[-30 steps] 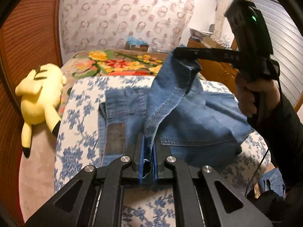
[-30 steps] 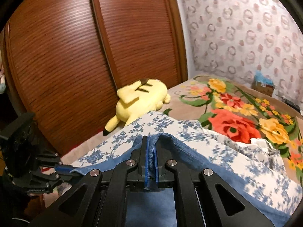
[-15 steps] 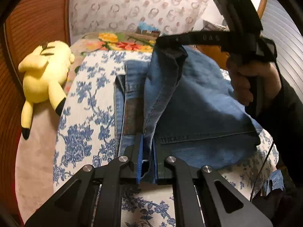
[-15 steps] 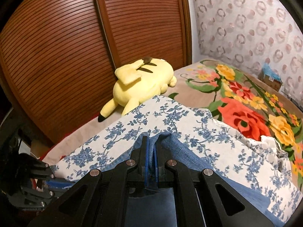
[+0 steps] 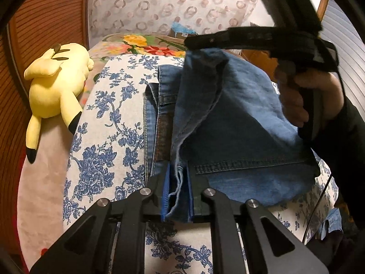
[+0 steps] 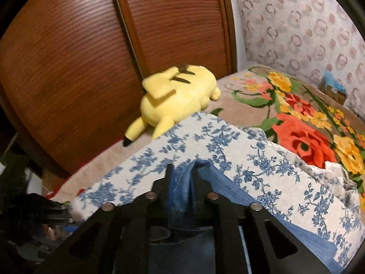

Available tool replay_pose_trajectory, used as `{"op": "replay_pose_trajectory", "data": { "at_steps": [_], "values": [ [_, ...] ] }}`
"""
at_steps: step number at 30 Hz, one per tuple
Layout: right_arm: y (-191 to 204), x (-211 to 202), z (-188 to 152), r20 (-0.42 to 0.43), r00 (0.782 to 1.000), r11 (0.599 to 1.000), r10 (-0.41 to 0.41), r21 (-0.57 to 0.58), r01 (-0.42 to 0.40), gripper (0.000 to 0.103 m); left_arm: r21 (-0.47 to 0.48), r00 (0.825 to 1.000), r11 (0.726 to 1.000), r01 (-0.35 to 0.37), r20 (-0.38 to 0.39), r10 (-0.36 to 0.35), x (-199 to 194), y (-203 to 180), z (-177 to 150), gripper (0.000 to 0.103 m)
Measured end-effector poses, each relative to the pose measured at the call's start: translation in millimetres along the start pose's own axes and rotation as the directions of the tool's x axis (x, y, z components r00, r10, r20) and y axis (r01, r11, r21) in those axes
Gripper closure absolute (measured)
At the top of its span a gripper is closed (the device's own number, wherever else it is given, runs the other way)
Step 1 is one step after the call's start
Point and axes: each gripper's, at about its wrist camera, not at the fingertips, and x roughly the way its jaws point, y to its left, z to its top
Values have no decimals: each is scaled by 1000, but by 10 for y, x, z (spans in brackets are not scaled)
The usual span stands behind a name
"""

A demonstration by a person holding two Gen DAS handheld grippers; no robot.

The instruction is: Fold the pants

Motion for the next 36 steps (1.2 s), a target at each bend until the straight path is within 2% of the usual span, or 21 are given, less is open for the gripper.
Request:
{"op": "replay_pose_trajectory", "data": {
  "at_steps": [3, 6, 13, 14, 16, 21, 24, 30, 36],
  "values": [
    [-9, -154, -31, 27, 1000, 1000, -12, -3, 12, 65, 0, 1000, 1000, -9, 9, 9, -16, -5, 26, 89],
    [-16, -318, -71, 50, 998, 1000, -24, -3, 25, 60, 0, 1000, 1000, -13, 16, 13, -28, -13, 57, 89],
    [-25, -576, -257, 58, 993, 995, -101, 7, 101, 58, 7, 999, 999, -31, 28, 31, -62, -28, 96, 88],
    [-24, -601, -295, 57, 992, 994, -112, 12, 111, 58, 9, 999, 999, -36, 29, 36, -63, -29, 99, 86],
    [-27, -679, -394, 50, 990, 991, -132, 22, 131, 58, 15, 998, 999, -42, 38, 41, -73, -43, 126, 74],
    [-54, -865, -753, 22, 979, 978, -201, 54, 200, 58, 44, 997, 998, -41, 61, 38, -45, -133, 290, 66],
    [-40, -959, -951, 2, 969, 968, -245, 60, 245, 56, 77, 996, 996, -36, 81, 30, 16, -237, 437, 58],
    [-32, -1094, -1348, -63, 949, 943, -309, 112, 314, 52, 111, 997, 993, -47, 72, 40, 230, -360, 659, 57],
    [-12, -1175, -1658, -143, 927, 915, -347, 166, 368, 52, 99, 998, 994, -43, 60, 38, 337, -416, 705, 57]
  ]
}}
